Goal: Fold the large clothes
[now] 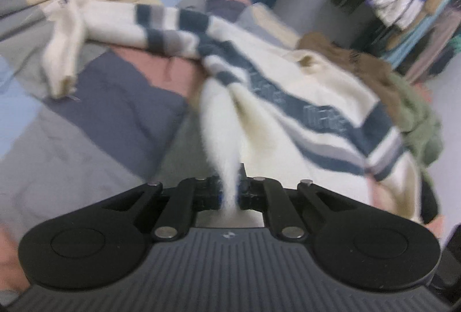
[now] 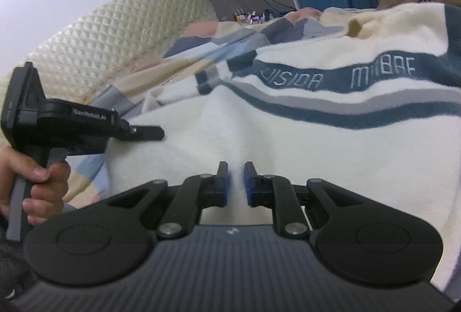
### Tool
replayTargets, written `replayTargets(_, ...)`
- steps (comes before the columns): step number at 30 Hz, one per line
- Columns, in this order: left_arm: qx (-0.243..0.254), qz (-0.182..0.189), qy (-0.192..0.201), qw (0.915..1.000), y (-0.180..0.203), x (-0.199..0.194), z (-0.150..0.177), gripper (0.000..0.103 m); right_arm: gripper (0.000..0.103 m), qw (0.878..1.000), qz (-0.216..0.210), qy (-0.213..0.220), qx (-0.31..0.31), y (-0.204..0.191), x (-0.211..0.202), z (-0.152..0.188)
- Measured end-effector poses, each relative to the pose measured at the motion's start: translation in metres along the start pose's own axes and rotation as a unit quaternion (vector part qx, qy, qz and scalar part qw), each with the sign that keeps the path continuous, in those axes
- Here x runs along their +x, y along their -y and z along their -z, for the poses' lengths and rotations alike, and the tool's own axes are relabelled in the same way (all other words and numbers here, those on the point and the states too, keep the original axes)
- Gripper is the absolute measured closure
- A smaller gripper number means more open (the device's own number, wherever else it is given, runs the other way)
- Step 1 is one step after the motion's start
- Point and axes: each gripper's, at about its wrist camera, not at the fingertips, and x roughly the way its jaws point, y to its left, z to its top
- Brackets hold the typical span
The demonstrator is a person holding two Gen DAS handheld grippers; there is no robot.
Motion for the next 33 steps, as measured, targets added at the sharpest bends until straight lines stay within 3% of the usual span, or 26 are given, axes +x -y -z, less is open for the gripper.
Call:
replayTargets(2, 0.005, -0.045, -0.018, 0.9988, -0.004, 0.011, -0.002, 0.095, 0.088, 1.000, 0.008, -0.001, -0.003, -0.001, 0.002, 0.000)
replayTargets(6, -0.023, -0.088, -0.067, 0.9936, -0.024, 0.036, 0.004, 0.094, 0.088, 0.999, 0.040, -0.021, -0.007, 0.004, 0.010, 0.004)
replayTargets(13, -0.038, -0.124, -0.077, 0.9885, -0.035, 0.052, 0.012, 0.093, 0.088, 0.985, 0.154, -0.060, -0.043, 0.014, 0.028, 0.012)
replayTargets(16, -0.033, -0.129, -0.073, 0.9884, -0.028, 0.051, 0.014, 0.091, 0.088, 0.982, 0.176, -0.051, -0.048, 0.016, 0.026, 0.011)
replayTargets(17, -0.034, -0.128, -0.072, 0.9886, -0.027, 0.048, 0.014, 0.087, 0.088, 0.982, 0.178, -0.050, -0.046, 0.018, 0.024, 0.011)
replayTargets(19, -0.034, -0.132, -0.068, 0.9883, -0.025, 0.044, 0.013, 0.071, 0.089, 0.981, 0.182, -0.058, -0.038, 0.023, 0.023, 0.012)
replayTargets(20, -0.034, -0.138, -0.065, 0.9877, -0.023, 0.043, 0.012, 0.055, 0.089, 0.980, 0.183, -0.065, -0.031, 0.026, 0.024, 0.013)
replayTargets(21, -0.034, -0.144, -0.058, 0.9873, -0.021, 0.038, 0.010, 0.049, 0.091, 0.980, 0.183, -0.071, -0.026, 0.029, 0.026, 0.014)
replayTargets(27, 0.020, -0.141, -0.020, 0.9895, 0.009, 0.016, 0.002, 0.047, 0.091, 0.981, 0.183, -0.061, 0.022, 0.039, 0.019, 0.009)
replayTargets(33, 0.082, -0.106, 0.006, 0.9910, 0.056, 0.010, 0.004, 0.047, 0.088, 0.982, 0.175, -0.042, 0.052, 0.044, 0.006, 0.006)
